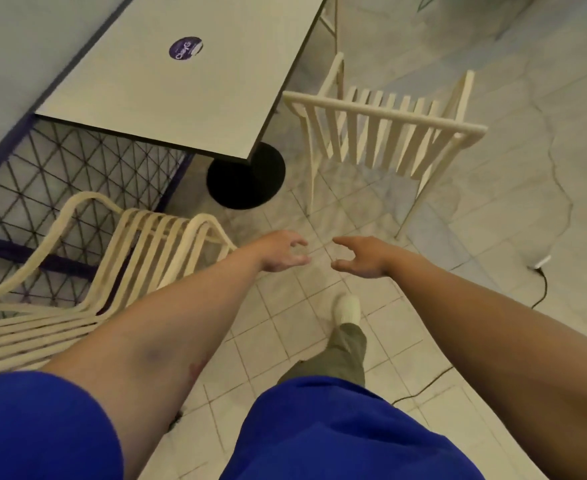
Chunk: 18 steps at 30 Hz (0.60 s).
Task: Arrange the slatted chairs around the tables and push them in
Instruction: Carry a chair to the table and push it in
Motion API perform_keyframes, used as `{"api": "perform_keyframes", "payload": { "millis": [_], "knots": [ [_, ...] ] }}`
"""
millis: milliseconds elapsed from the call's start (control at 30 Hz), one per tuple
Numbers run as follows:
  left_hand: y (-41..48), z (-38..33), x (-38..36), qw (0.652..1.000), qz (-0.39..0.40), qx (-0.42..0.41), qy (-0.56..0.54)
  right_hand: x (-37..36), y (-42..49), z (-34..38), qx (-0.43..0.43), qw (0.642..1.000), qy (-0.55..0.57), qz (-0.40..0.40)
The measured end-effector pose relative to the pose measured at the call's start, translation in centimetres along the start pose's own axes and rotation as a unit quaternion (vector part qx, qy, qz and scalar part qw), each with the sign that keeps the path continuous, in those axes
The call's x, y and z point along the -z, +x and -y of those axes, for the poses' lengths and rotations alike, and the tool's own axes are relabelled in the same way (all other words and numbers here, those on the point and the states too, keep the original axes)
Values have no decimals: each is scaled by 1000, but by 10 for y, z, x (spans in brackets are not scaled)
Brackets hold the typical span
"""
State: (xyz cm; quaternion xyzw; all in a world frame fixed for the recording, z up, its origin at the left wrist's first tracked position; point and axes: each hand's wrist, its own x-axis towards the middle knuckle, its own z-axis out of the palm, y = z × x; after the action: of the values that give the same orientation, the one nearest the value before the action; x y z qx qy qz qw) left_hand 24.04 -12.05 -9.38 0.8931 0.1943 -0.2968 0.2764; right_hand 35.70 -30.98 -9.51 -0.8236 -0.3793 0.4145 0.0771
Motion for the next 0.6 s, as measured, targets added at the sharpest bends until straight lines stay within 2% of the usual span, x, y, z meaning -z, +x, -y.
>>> {"api": "perform_keyframes", "payload": {
  "millis": [233, 600],
  "knots": [
    [105, -61, 68, 999, -23, -40, -3, 97, 42, -57, -7, 1000, 1, -29],
    [212, -113, 191, 993, -78, -81, 25, 222, 111, -93, 11, 990, 39, -138]
  ]
}}
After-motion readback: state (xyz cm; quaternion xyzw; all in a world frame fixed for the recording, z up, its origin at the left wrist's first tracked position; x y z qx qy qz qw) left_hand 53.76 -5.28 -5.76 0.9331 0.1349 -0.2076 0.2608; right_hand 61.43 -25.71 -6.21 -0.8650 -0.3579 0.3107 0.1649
